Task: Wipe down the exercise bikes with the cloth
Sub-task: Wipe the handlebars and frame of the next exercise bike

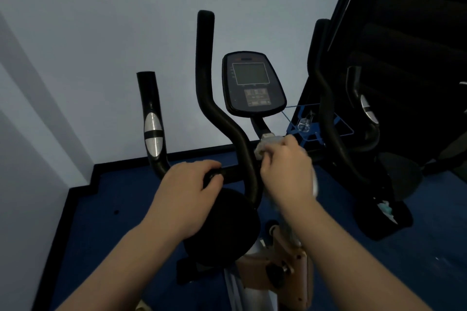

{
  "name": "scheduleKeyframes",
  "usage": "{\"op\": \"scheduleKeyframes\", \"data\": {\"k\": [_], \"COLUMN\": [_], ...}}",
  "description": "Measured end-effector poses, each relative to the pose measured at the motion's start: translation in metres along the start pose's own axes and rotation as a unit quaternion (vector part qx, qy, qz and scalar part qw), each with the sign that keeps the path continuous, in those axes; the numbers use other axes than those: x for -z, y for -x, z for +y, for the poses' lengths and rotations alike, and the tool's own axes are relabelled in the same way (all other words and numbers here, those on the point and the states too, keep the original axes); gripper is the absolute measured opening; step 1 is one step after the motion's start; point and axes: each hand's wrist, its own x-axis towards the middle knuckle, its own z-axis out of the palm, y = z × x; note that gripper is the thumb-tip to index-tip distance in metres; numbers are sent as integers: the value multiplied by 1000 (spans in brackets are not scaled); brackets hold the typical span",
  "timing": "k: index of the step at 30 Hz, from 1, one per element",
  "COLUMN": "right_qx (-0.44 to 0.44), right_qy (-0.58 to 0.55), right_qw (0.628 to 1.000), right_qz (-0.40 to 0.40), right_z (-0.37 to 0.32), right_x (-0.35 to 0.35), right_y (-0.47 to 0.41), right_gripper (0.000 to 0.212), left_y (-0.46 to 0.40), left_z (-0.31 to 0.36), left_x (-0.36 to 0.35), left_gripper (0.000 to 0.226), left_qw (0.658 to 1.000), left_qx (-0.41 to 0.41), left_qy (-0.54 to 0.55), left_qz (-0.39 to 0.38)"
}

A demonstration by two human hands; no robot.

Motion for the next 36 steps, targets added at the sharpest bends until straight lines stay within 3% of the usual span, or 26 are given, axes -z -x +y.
{"op": "scheduleKeyframes", "data": {"k": [2,5,6,9,11,13,15,20,21,24,27,32,36], "right_qx": [-20,-29,-35,-23,24,110,202,215,239,309,352,287,266], "right_qy": [-68,-133,-156,-215,-183,-85,4,-112,-76,47,86,-49,-24], "right_qw": [997,981,978,976,981,990,975,915,907,906,903,914,923], "right_qz": [-23,-140,-131,27,54,-6,-87,-321,-338,-287,-231,-282,-279], "right_z": [2,23,27,8,-19,-46,-56,-22,-20,-25,-32,-64,-61], "right_x": [3,34,45,60,50,30,12,32,32,19,8,-3,0], "right_y": [-1,-11,-15,-18,-14,-4,8,-11,-16,-22,-21,-17,-13], "right_gripper": [19,20,18,22,27,20,12,29,33,45,45,42,41], "left_y": [0,0,1,4,8,13,17,20,19,14,10,2,-11], "left_z": [0,1,2,3,4,2,-6,-33,-36,-45,-50,-57,-64], "left_x": [0,1,1,1,2,4,8,23,25,28,30,29,38], "left_gripper": [38,38,38,34,30,28,29,29,29,36,38,31,29], "left_qw": [1000,1000,1000,998,992,983,973,957,957,960,963,964,967], "left_qx": [2,2,2,-4,-21,-35,-36,-25,-22,-16,-19,-19,-46], "left_qy": [-2,-4,-3,27,52,66,68,76,75,72,68,89,100], "left_qz": [-1,-5,-2,51,114,170,216,277,279,270,260,248,230]}}
